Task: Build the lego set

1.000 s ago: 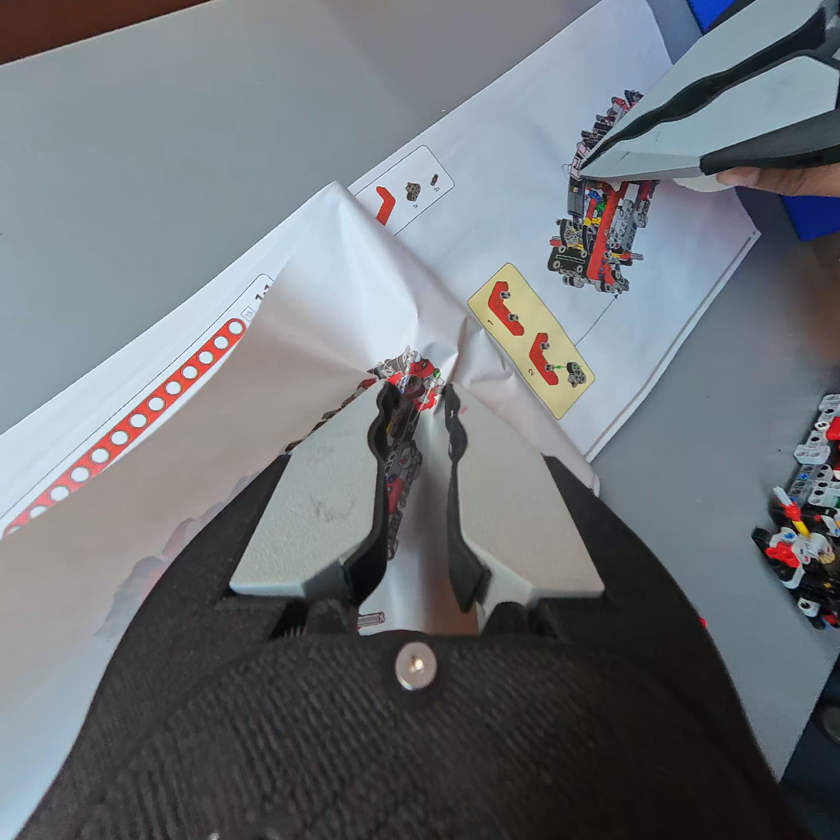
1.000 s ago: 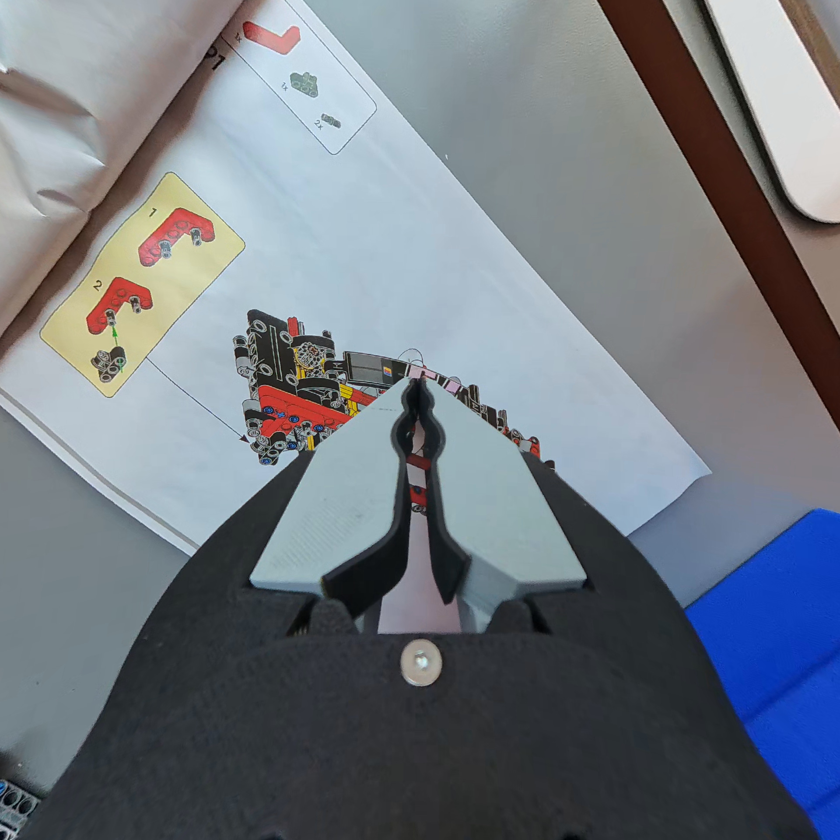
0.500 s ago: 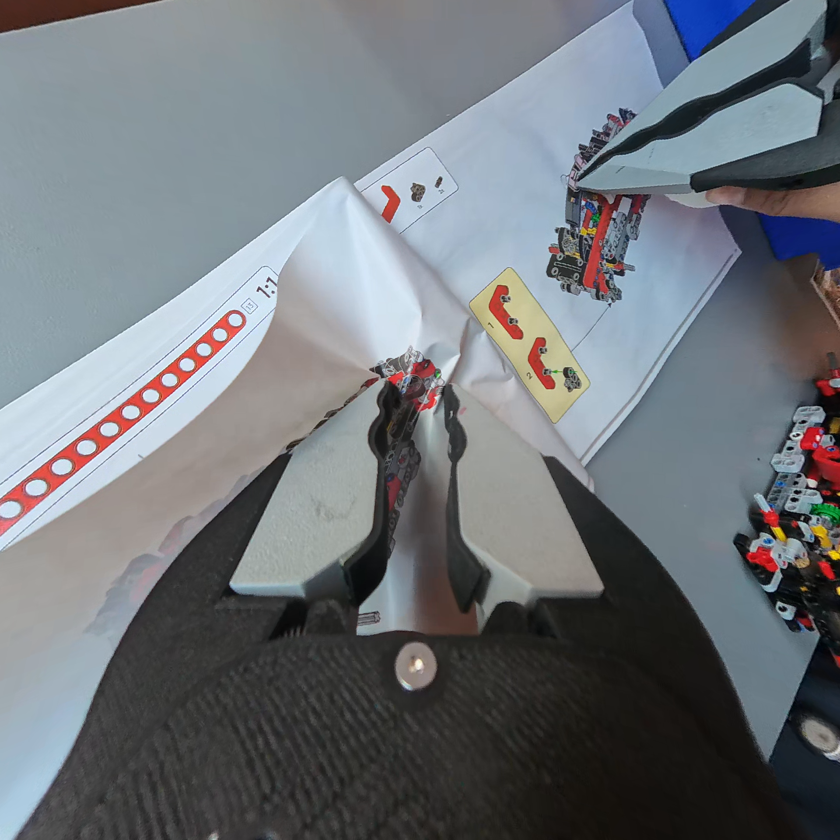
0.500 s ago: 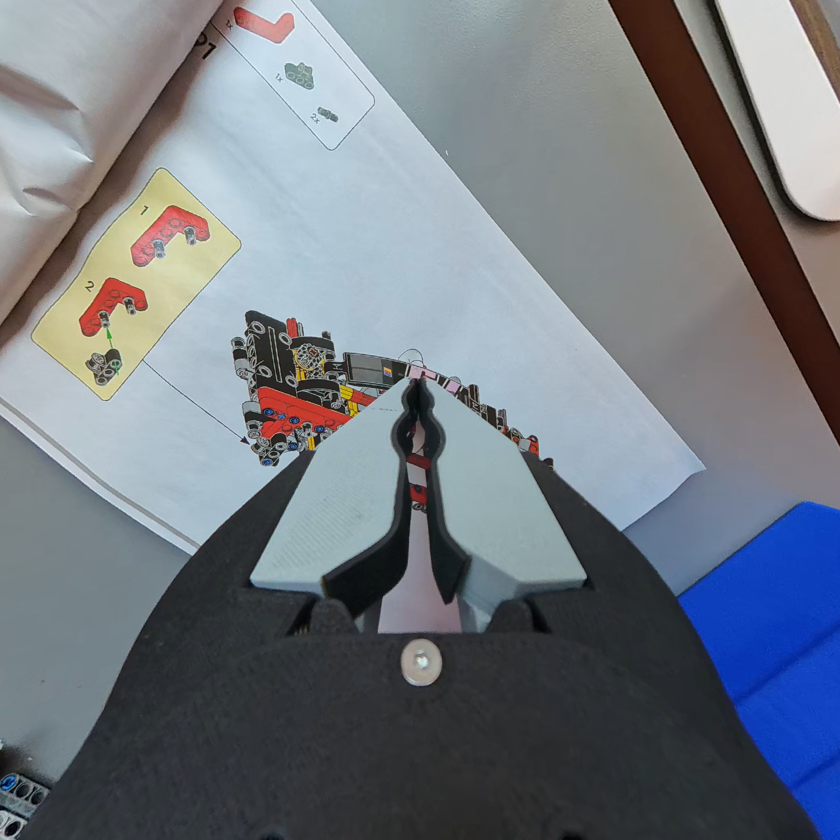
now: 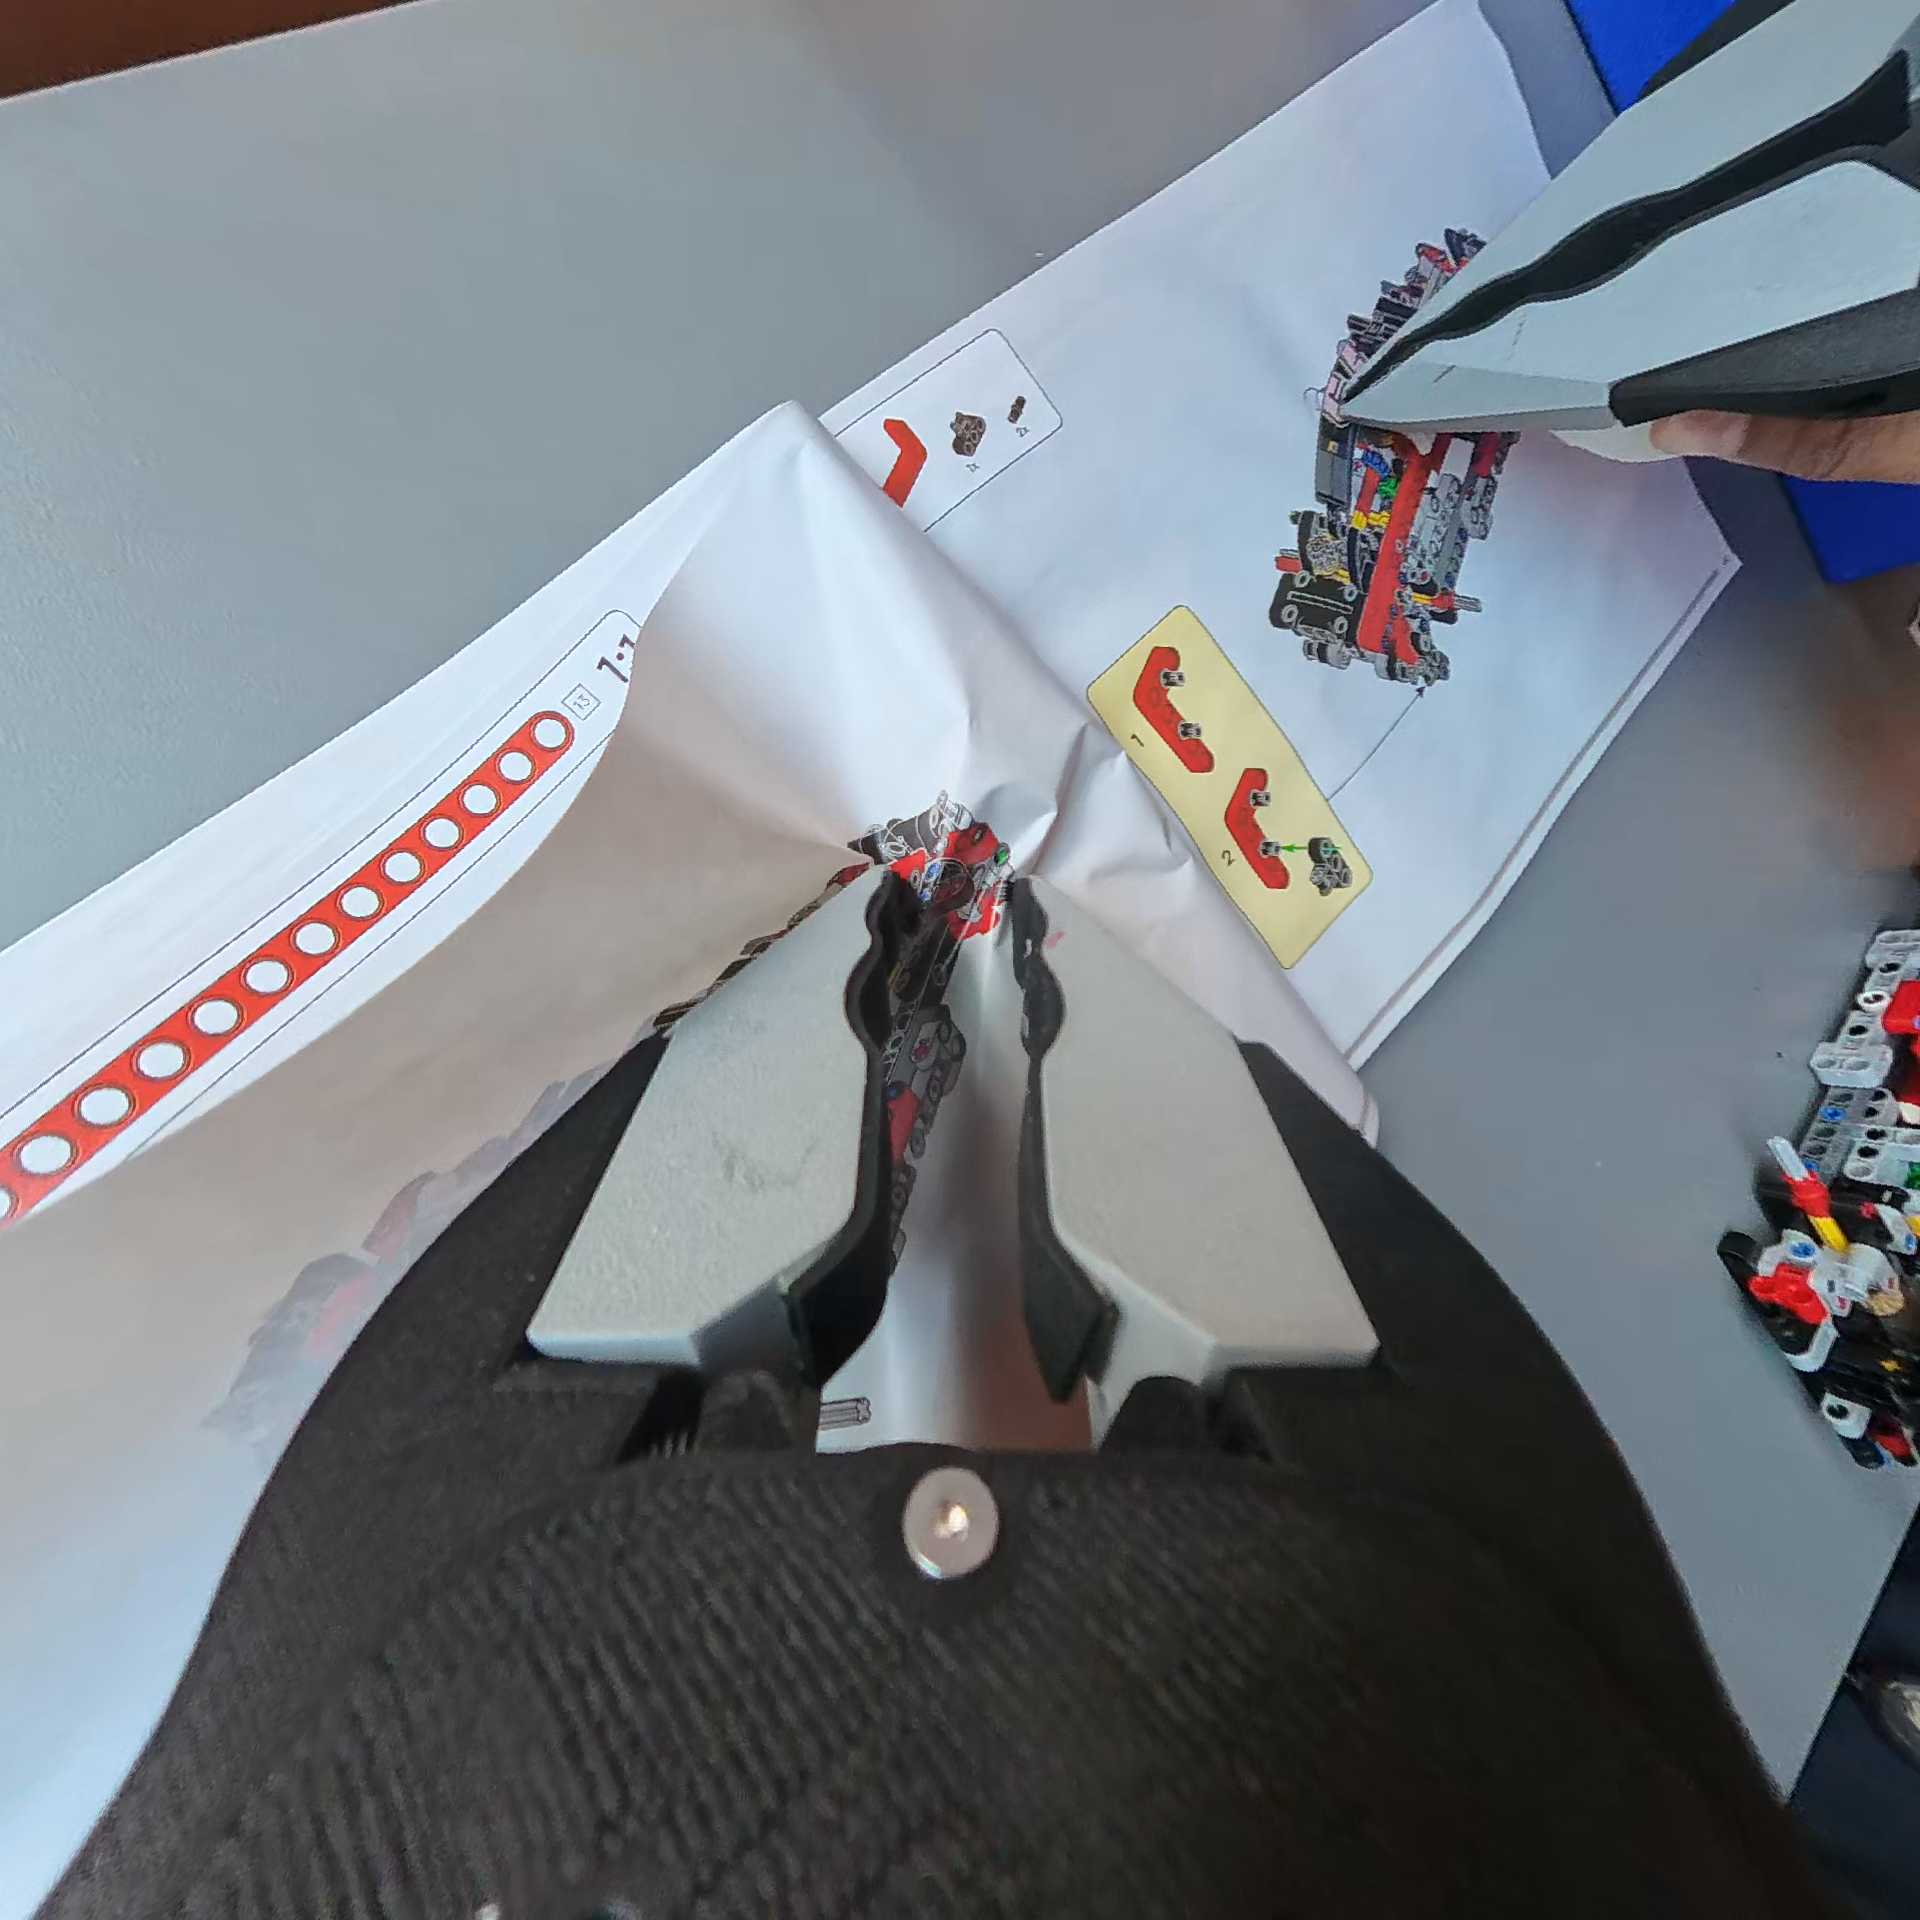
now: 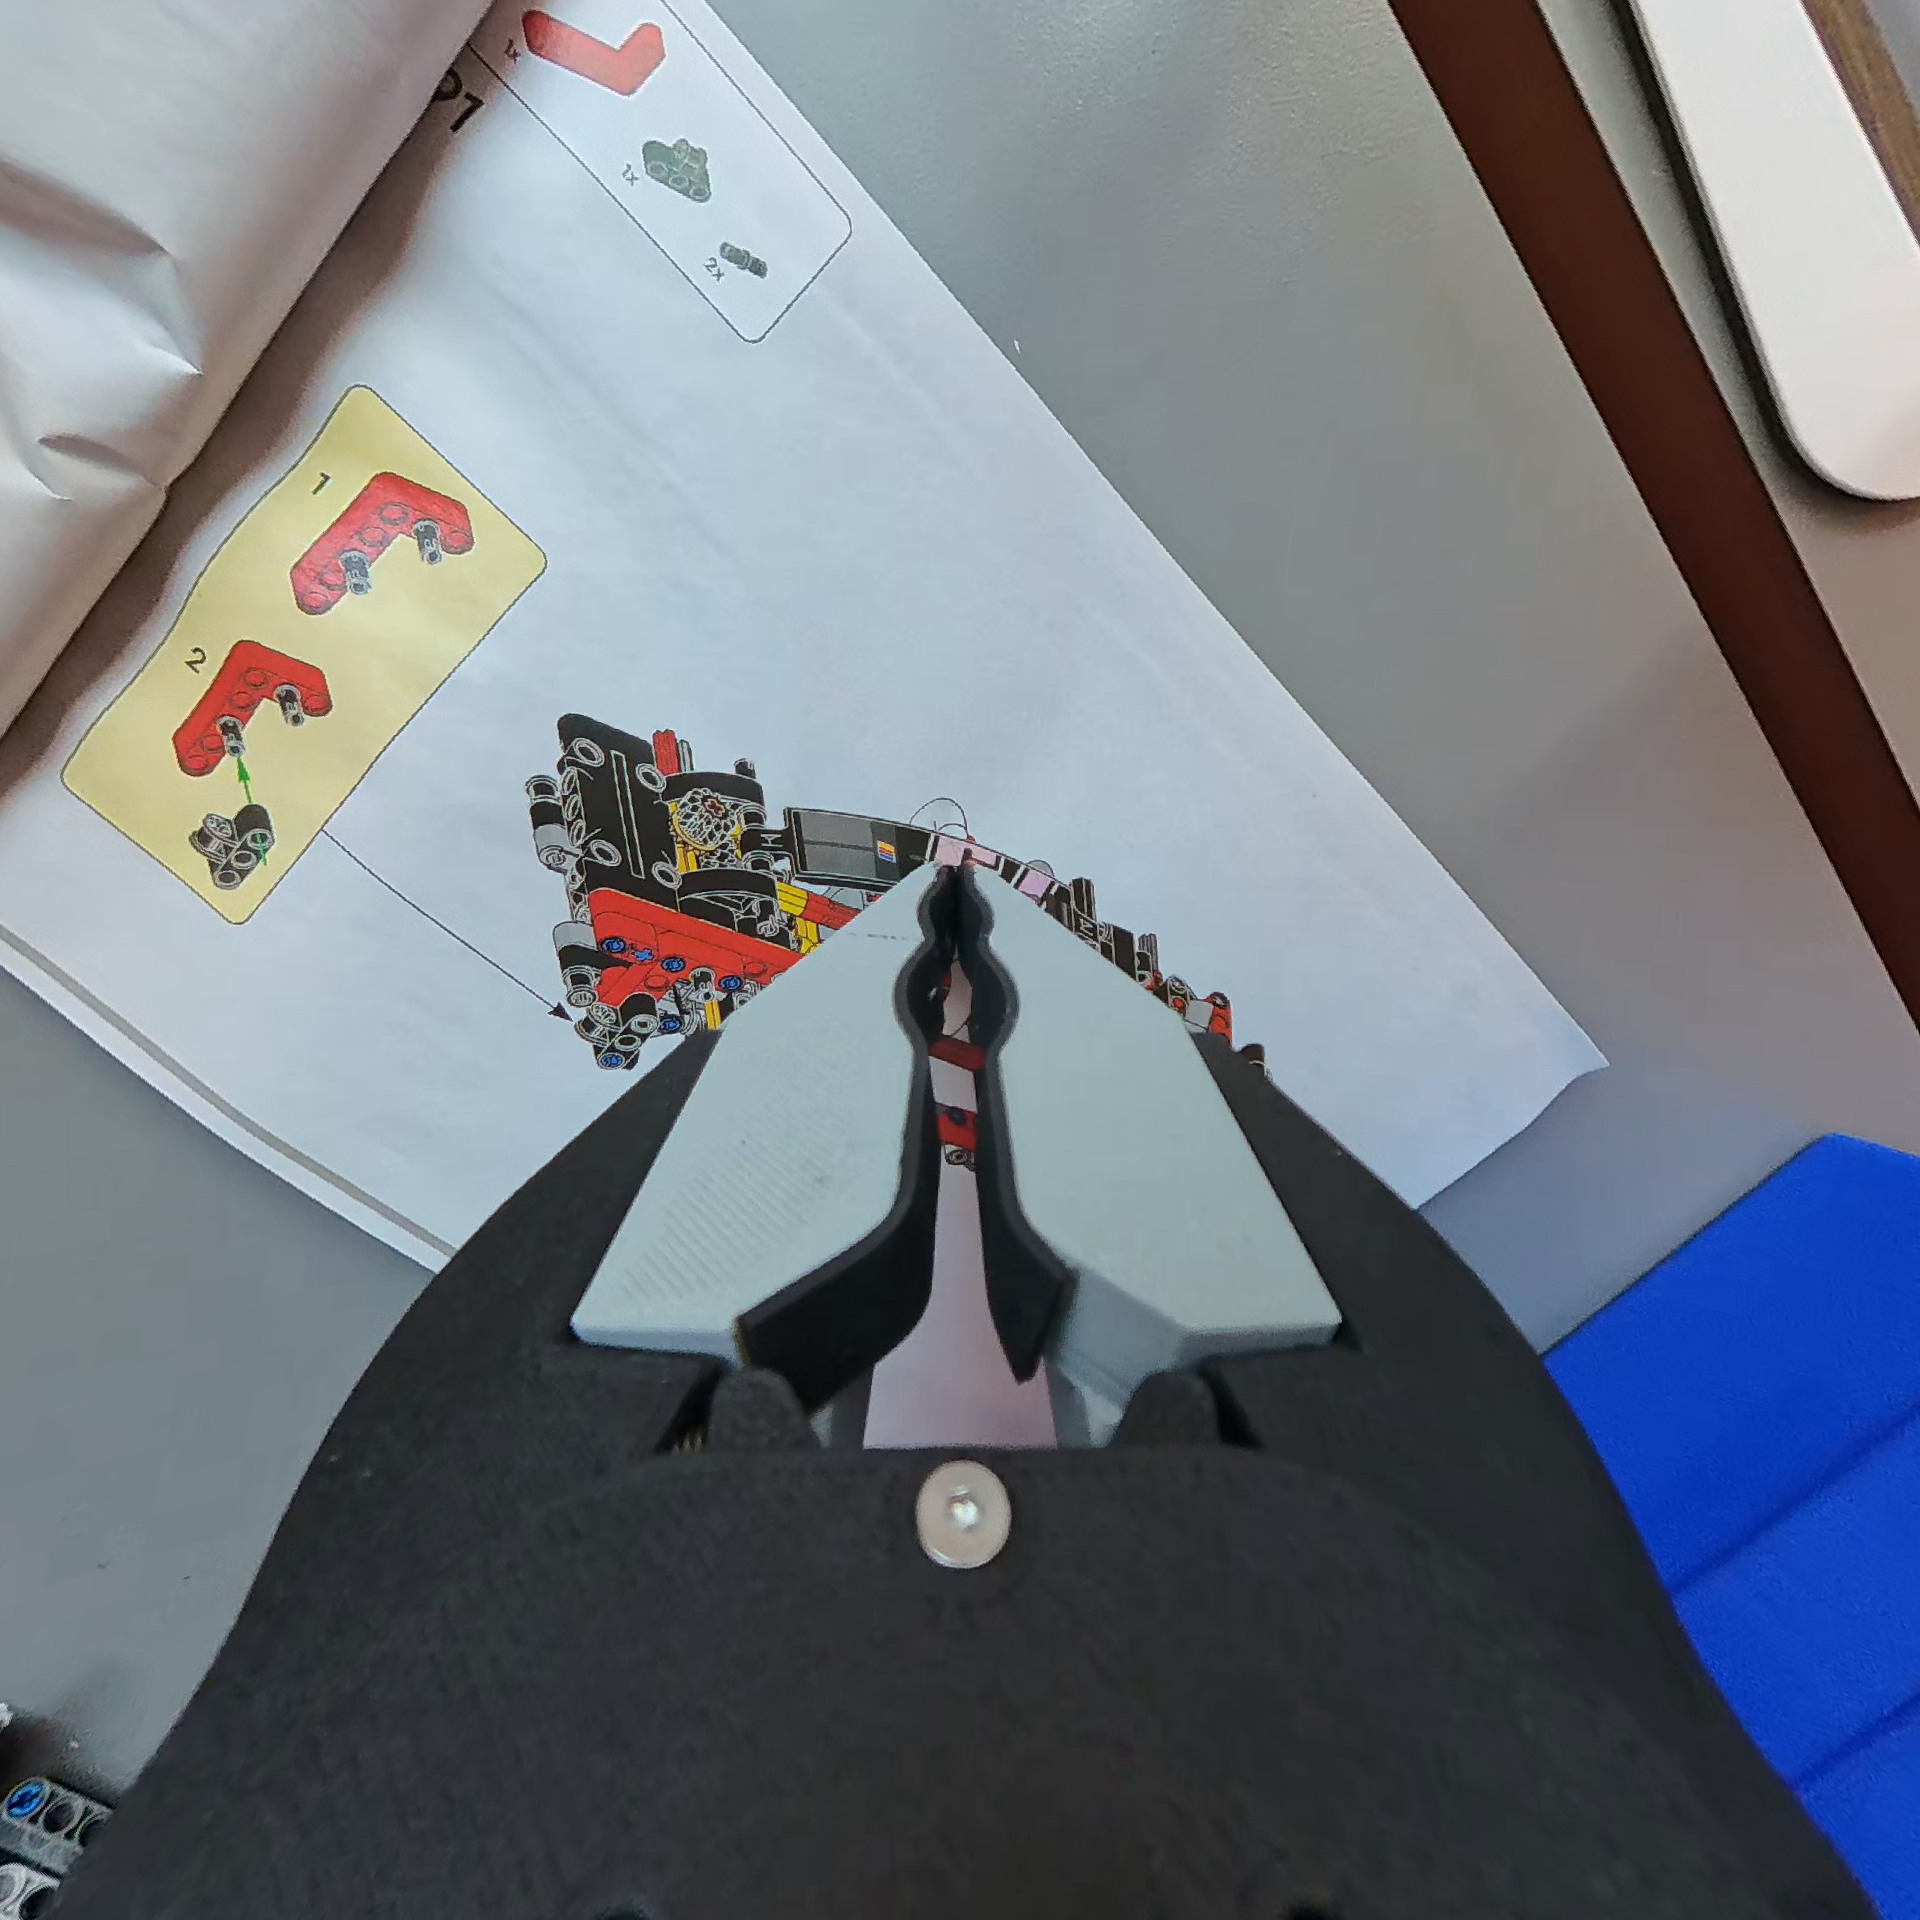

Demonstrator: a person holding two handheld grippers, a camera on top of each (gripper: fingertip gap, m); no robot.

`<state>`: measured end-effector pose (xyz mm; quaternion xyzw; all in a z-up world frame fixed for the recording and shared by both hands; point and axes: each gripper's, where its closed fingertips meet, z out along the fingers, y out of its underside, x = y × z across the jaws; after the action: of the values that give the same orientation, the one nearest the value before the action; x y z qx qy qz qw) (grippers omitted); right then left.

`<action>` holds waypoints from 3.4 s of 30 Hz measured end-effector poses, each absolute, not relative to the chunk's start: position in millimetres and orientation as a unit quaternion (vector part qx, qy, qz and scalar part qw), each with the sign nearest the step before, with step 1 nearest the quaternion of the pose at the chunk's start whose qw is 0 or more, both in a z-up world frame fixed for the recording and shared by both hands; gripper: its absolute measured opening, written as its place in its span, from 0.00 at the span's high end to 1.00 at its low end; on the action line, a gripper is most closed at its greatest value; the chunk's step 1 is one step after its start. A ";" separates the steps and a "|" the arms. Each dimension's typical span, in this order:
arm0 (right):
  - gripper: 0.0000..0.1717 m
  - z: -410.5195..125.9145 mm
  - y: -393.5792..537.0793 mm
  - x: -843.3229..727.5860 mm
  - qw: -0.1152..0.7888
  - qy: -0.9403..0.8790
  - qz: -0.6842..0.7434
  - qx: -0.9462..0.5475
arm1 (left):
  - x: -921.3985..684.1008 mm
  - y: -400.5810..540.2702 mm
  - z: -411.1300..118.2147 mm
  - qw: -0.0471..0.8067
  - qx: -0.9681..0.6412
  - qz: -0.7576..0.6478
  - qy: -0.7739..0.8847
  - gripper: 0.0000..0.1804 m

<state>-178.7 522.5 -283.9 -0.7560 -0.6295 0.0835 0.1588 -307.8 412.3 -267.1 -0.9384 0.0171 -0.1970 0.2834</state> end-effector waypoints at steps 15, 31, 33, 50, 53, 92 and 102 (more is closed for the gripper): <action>1.00 -284.0 522.7 -179.8 0.170 -0.617 0.085 -0.764 | -315.1 404.9 -254.9 0.287 -0.941 -0.176 0.009 0.85; 0.92 -147.0 370.4 -123.3 0.266 -0.617 0.326 -0.665 | -368.8 184.2 -153.4 0.357 -0.933 -0.030 0.038 0.77; 0.92 -141.1 336.3 -98.4 0.277 -0.621 0.345 -0.647 | -373.4 161.3 -161.6 0.368 -0.929 -0.036 0.008 0.77; 0.92 -108.2 262.9 -7.6 0.353 -0.496 0.457 -0.649 | -410.4 101.8 -177.2 0.418 -0.904 -0.040 -0.084 0.77; 0.93 -116.6 266.6 -1.6 0.355 -0.493 0.443 -0.659 | -422.9 95.4 -178.3 0.428 -0.897 -0.026 -0.103 0.77; 0.94 -141.0 311.0 6.7 0.432 -0.454 0.433 -0.649 | -490.5 154.0 -199.5 0.265 -0.960 0.084 -0.009 0.94; 0.94 -145.5 312.4 4.6 0.427 -0.452 0.439 -0.649 | -488.9 164.6 -245.8 0.138 -0.989 0.051 -0.011 0.97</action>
<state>4.6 312.4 -145.5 -0.6490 -0.4515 0.4388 0.4271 -488.9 164.6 -245.8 -0.9891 -0.0115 0.0505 0.1376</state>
